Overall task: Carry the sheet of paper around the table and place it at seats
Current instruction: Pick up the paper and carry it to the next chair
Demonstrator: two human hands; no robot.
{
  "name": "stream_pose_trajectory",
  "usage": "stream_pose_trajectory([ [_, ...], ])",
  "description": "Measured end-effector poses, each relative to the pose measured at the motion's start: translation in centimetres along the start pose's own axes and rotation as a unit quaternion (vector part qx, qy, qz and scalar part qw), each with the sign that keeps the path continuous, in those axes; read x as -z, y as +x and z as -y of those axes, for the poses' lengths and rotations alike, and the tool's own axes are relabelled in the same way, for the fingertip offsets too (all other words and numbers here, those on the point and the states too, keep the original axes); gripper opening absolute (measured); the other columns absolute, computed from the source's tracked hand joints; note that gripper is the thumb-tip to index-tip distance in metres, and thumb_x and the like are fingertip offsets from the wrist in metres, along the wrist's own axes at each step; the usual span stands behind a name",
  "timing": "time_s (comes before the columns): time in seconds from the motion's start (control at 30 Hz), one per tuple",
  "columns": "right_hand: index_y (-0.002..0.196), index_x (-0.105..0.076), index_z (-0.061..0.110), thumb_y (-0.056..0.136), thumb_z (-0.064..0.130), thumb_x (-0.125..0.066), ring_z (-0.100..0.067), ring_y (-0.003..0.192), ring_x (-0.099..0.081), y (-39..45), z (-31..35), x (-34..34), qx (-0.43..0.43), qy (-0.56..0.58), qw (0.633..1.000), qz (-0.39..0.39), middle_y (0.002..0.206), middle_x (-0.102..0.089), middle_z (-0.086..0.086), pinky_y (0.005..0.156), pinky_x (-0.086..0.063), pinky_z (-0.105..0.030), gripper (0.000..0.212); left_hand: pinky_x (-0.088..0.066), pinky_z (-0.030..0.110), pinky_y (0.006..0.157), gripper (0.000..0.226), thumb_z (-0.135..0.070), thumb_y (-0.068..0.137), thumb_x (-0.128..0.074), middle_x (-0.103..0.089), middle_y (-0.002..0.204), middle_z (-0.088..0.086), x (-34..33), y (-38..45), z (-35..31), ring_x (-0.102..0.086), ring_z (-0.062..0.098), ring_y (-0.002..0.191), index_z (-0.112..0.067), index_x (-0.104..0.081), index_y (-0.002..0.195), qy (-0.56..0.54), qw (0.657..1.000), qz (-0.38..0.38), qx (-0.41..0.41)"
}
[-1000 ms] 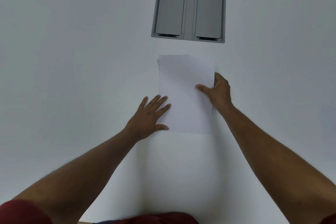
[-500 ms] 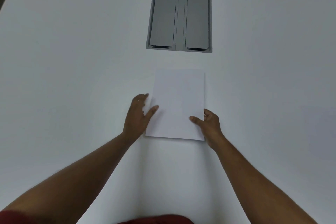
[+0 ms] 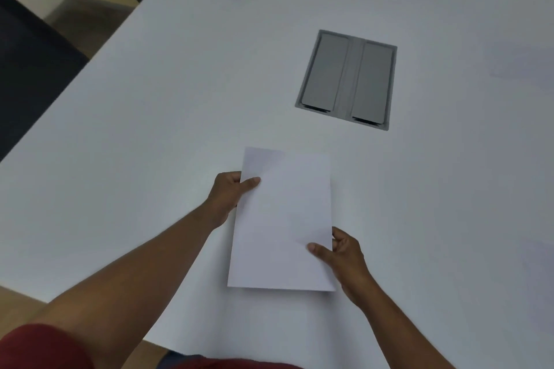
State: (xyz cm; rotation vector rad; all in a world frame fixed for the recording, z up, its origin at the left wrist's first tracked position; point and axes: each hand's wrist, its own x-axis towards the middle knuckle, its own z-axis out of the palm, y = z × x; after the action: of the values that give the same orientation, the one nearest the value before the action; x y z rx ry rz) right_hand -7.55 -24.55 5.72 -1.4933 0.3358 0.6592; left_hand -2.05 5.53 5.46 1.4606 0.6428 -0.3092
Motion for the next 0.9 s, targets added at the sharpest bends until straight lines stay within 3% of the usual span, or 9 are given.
stream_pose_trajectory([
  [0.1,0.124,-0.075,0.011,0.089,-0.001,-0.082,-0.028,0.106,-0.081,-1.1,-0.2,-2.9,-0.009,-0.005,0.999,0.037,0.115,-0.084,-0.007,0.081,-0.065,-0.028,0.037,-0.059,0.028,0.066,0.021,-0.025,0.096,-0.083,-0.084,0.102,0.008,3.2,-2.8,0.3,-0.079,0.02,0.085,-0.005,-0.084,0.104,-0.004,0.999,-0.042,-0.023],
  [0.2,0.124,-0.075,0.011,0.092,0.005,-0.082,-0.029,0.104,-0.081,-1.9,-0.1,-6.6,-0.022,-0.019,0.995,0.091,0.115,-0.084,-0.008,0.079,-0.065,-0.032,0.034,-0.064,0.038,0.079,0.024,-0.028,0.095,-0.084,-0.084,0.103,0.012,7.5,-5.5,0.8,-0.079,0.025,0.088,-0.005,-0.084,0.103,-0.013,0.995,-0.097,-0.034],
  [0.4,0.127,-0.074,0.013,0.095,0.016,-0.08,-0.033,0.107,-0.08,-3.2,1.5,-15.7,-0.019,-0.061,0.984,0.167,0.118,-0.083,-0.009,0.097,-0.063,-0.055,0.032,-0.062,0.058,0.096,0.025,-0.029,0.096,-0.083,-0.084,0.105,0.016,17.3,-11.3,3.0,-0.079,0.044,0.103,-0.005,-0.085,0.104,-0.064,0.98,-0.18,-0.045],
  [0.5,0.126,-0.074,0.009,0.096,0.015,-0.079,-0.034,0.108,-0.08,-3.9,2.3,-20.2,-0.004,-0.079,0.976,0.204,0.119,-0.082,-0.012,0.092,-0.065,-0.047,0.031,-0.062,0.059,0.098,0.024,-0.028,0.096,-0.083,-0.084,0.105,0.015,21.5,-14.6,4.3,-0.079,0.044,0.103,-0.006,-0.084,0.105,-0.104,0.969,-0.217,-0.057],
  [0.63,0.123,-0.075,0.009,0.096,0.013,-0.078,-0.033,0.105,-0.081,-7.0,1.8,-27.8,0.013,-0.125,0.959,0.255,0.117,-0.083,-0.011,0.082,-0.066,-0.037,0.027,-0.064,0.05,0.089,0.018,-0.025,0.097,-0.082,-0.085,0.098,0.011,28.4,-20.2,6.3,-0.08,0.039,0.096,-0.007,-0.083,0.1,-0.166,0.938,-0.294,-0.08],
  [0.8,0.124,-0.075,0.007,0.095,0.005,-0.078,-0.035,0.104,-0.081,-11.8,-2.3,-36.9,0.017,-0.174,0.943,0.283,0.114,-0.083,-0.013,0.092,-0.065,-0.047,0.03,-0.063,0.051,0.089,0.019,-0.019,0.099,-0.079,-0.083,0.105,0.021,37.4,-27.9,9.5,-0.078,0.036,0.09,-0.001,-0.08,0.106,-0.234,0.905,-0.341,-0.104],
  [0.9,0.119,-0.076,0.006,0.094,0.002,-0.077,-0.033,0.096,-0.082,-15.4,-4.7,-43.6,0.032,-0.199,0.935,0.291,0.107,-0.084,-0.013,0.08,-0.066,-0.04,0.026,-0.064,0.056,0.092,0.021,-0.021,0.099,-0.079,-0.083,0.104,0.018,43.8,-33.2,11.4,-0.079,0.043,0.097,-0.002,-0.079,0.109,-0.255,0.886,-0.37,-0.117],
])
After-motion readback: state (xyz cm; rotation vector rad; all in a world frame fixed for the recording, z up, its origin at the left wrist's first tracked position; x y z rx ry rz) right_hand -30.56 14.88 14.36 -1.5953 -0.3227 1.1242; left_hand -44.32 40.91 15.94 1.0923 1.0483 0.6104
